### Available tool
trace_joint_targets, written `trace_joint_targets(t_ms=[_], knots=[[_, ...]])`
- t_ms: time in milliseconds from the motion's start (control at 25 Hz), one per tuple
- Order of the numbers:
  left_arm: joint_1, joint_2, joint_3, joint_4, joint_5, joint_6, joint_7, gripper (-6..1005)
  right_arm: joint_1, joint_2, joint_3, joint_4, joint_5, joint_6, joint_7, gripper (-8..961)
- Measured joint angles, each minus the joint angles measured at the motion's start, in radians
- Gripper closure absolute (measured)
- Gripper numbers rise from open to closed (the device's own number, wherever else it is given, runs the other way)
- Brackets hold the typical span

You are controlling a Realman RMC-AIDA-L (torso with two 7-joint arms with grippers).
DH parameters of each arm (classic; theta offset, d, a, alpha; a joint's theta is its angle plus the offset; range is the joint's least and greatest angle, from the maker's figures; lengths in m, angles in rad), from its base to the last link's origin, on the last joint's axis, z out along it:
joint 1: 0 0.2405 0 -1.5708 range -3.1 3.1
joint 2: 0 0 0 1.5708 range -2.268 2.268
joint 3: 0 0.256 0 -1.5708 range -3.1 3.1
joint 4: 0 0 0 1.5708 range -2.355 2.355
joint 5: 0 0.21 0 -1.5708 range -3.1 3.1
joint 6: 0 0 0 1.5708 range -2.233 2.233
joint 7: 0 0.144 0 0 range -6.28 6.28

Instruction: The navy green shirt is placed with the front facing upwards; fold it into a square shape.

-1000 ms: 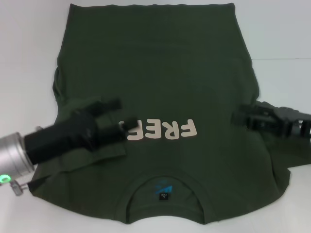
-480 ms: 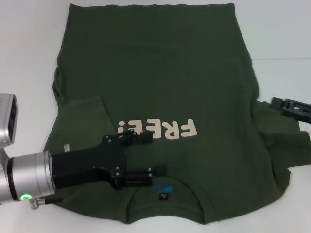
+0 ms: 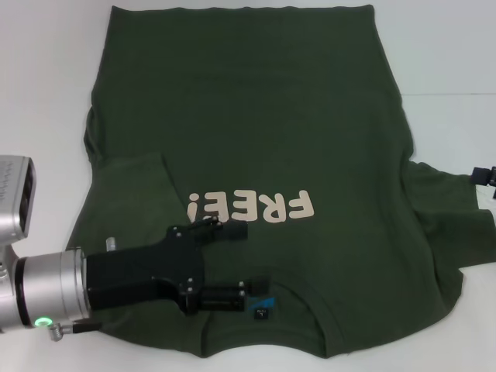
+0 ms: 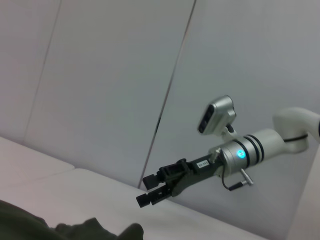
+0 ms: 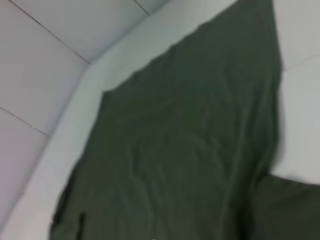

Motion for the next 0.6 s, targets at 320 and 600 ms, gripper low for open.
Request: trace_joint_targets(t_ms=[320, 600], knots=[[0.0, 0.001, 0.0, -0.002, 0.013, -0.002, 0.0, 52, 0.011, -0.004, 0.0, -0.008, -0.074, 0.06, 0.036, 46], [0.002, 0.0, -0.001, -0.008, 0.014, -0.005, 0.0, 53, 0.005, 0.01, 0.0, 0.025, -0.075, 0.103, 0.019, 47]])
